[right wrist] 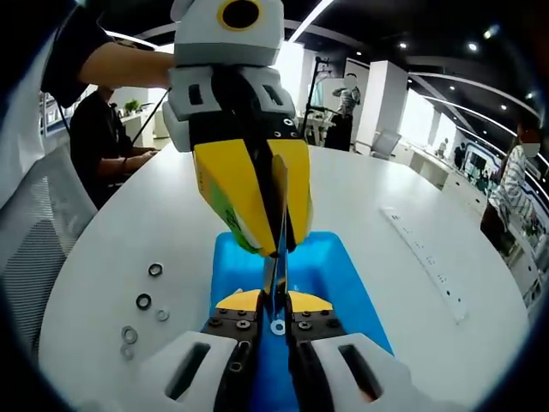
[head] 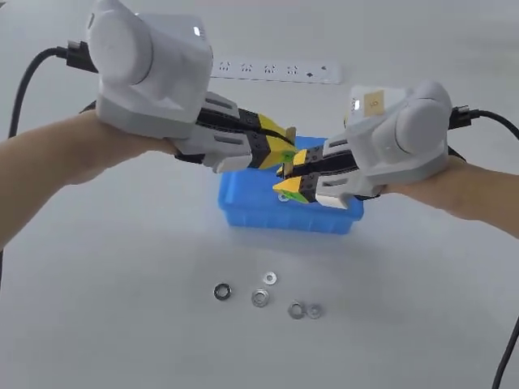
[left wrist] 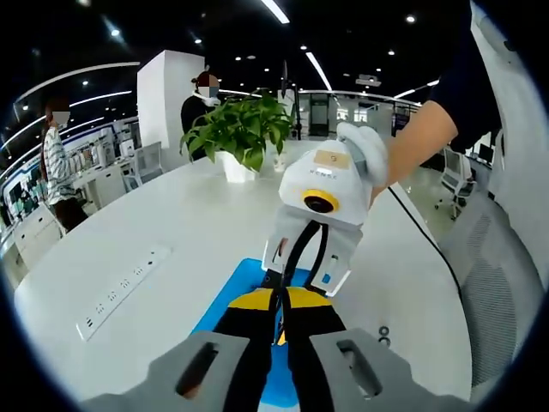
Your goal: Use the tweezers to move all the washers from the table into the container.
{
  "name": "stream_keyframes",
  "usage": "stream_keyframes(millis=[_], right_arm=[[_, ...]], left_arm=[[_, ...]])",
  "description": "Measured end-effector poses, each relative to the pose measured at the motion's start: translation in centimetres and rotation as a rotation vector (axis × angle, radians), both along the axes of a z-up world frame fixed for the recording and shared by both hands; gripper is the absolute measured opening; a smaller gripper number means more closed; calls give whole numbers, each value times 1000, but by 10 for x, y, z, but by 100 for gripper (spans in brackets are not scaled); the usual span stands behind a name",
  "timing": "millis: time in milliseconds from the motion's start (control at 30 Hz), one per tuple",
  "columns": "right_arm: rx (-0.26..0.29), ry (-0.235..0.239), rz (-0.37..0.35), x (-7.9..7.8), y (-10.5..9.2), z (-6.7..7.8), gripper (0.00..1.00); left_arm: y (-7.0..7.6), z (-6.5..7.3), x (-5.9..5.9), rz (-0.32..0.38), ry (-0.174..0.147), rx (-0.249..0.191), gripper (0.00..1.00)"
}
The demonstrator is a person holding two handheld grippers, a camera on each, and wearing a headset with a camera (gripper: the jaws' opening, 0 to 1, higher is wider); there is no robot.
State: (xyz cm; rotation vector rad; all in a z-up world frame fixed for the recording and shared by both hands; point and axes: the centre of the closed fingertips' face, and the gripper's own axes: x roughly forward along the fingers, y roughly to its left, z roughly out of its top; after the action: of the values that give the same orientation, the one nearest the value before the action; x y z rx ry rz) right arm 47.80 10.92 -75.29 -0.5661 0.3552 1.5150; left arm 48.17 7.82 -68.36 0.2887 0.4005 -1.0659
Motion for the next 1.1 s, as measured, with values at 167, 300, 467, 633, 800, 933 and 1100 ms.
stream_keyframes(millis=[167,300,467,633,800,933,1100], right_arm=[[6,-3,-1,-2,2,5,11],[12,-12,0,-4,4,10,13],[22,-32,1,-6,5,19,15],[34,-36,8,-11,8,26,16],[43,-39,23,-20,9,34,16],[44,-44,35,-26,9,38,16],[42,-24,48,-36,6,40,20]], left_arm=[[2,5,-3,-2,-14,6,6],[1,11,-7,-6,-26,11,6],[-1,22,-12,-10,-48,9,6],[0,29,-17,-16,-62,15,6],[2,35,-26,-23,-66,17,6],[2,39,-32,-25,-74,21,6],[2,46,-41,-30,-90,24,6]])
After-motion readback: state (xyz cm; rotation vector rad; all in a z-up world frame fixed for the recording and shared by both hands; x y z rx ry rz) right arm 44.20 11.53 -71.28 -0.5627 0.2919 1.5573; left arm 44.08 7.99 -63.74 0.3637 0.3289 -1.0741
